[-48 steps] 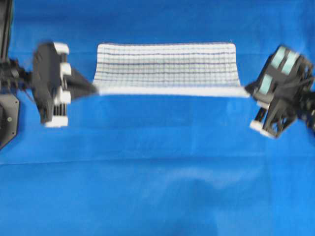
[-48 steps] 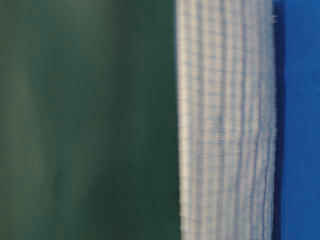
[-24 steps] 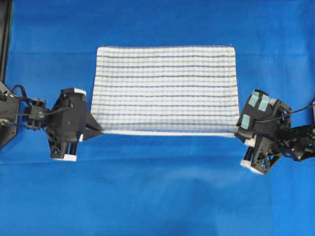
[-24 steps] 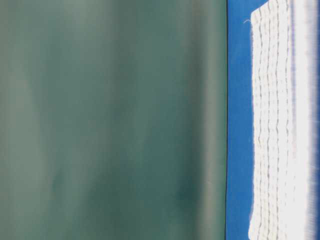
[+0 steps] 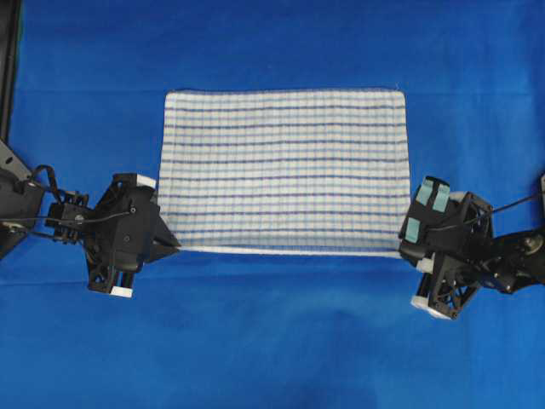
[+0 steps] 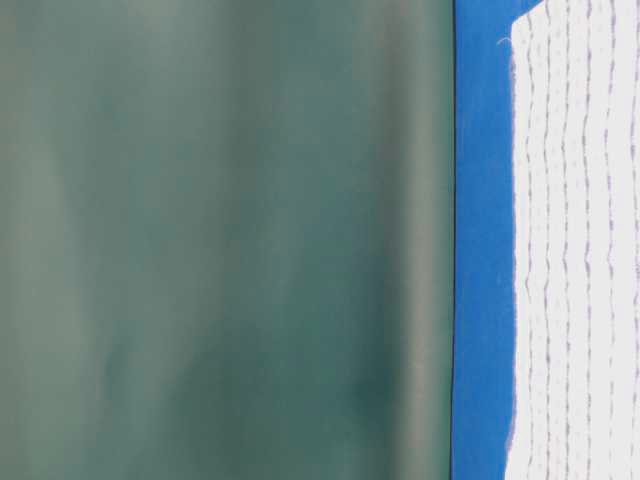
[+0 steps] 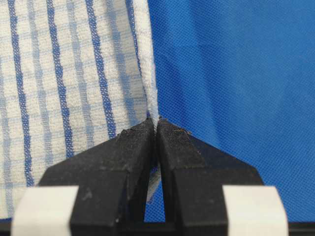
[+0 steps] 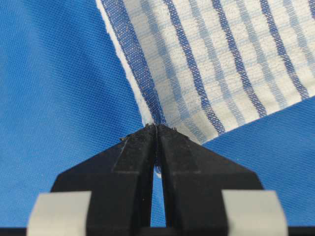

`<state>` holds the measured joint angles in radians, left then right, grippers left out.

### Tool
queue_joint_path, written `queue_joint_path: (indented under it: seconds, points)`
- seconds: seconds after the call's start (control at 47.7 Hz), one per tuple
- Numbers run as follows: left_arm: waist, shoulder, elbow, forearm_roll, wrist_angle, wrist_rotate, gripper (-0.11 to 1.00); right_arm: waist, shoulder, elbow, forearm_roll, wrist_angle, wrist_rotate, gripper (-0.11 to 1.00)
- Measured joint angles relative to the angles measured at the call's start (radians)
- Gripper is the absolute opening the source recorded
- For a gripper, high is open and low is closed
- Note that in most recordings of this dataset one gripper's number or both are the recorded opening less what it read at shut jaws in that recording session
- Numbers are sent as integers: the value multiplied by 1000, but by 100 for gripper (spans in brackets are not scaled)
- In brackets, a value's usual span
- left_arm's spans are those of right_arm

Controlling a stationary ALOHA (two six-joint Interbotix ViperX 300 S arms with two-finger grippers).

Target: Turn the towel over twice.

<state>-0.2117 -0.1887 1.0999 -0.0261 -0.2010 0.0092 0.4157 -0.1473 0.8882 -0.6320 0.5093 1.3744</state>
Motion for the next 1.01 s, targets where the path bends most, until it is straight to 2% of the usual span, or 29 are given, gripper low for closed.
queue_joint_path:
  seconds: [0.189,0.273,0.357,0.42,0.462,0.525,0.567,0.776,1.007]
  points:
    - [0,0,0,0,2,2,3,0,2,0,2,-3,0,6]
    - [0,0,0,0,2,0,5,0,2,-2,2,-2,0,28]
    - [-2,-3,0,0,3,-2,24,-3,2,-6,0,11,-2,52]
    - [0,-6,-2,2,8,-2,43,-5,2,-17,-2,35,-9,65]
    - [-2,-14,-6,0,20,0,57,-5,0,-26,-8,57,-12,66]
    - [-2,-31,-14,0,43,5,75,-6,-6,-37,-23,87,-15,60]
    - [-2,-46,-21,2,63,3,82,-6,-15,-44,-34,106,-15,58]
    - [12,-158,-71,0,164,14,73,-17,-133,-55,-132,153,-58,59]
    - [106,-318,-81,2,183,12,73,-80,-316,-52,-250,155,-158,59]
